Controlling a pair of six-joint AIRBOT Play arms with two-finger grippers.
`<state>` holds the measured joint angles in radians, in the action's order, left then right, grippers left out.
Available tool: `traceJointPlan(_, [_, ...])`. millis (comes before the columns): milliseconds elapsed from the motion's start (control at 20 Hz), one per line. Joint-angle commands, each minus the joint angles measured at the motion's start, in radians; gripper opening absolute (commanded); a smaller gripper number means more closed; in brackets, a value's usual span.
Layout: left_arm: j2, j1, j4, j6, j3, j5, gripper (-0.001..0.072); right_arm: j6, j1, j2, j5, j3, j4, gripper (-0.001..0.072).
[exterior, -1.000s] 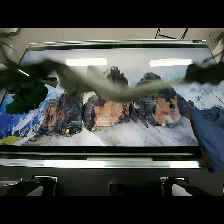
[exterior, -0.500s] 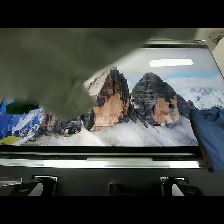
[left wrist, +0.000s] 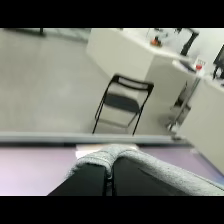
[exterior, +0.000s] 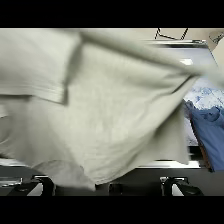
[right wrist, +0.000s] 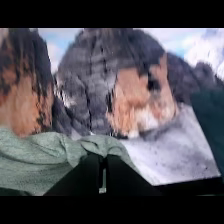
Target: Fold the clothes and pants, and hang the long-sleeved shirts on hangers.
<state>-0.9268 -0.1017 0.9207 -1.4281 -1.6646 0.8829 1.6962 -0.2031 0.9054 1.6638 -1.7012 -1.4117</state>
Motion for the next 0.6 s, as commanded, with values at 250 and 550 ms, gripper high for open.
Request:
traceJointPlan(250, [-0.460,0.107,-0.029,0.074,0.331,-0.405,0.0029,0.176,0.001,0.349,-0.896,0.547,0.274,0.0039])
traceJointPlan(550, [-0.673,0.110,-0.084,0.074,0.332,-0.160,0.0030,0.069,0.039,0.647,-1.018,0.547,0.575,0.0039])
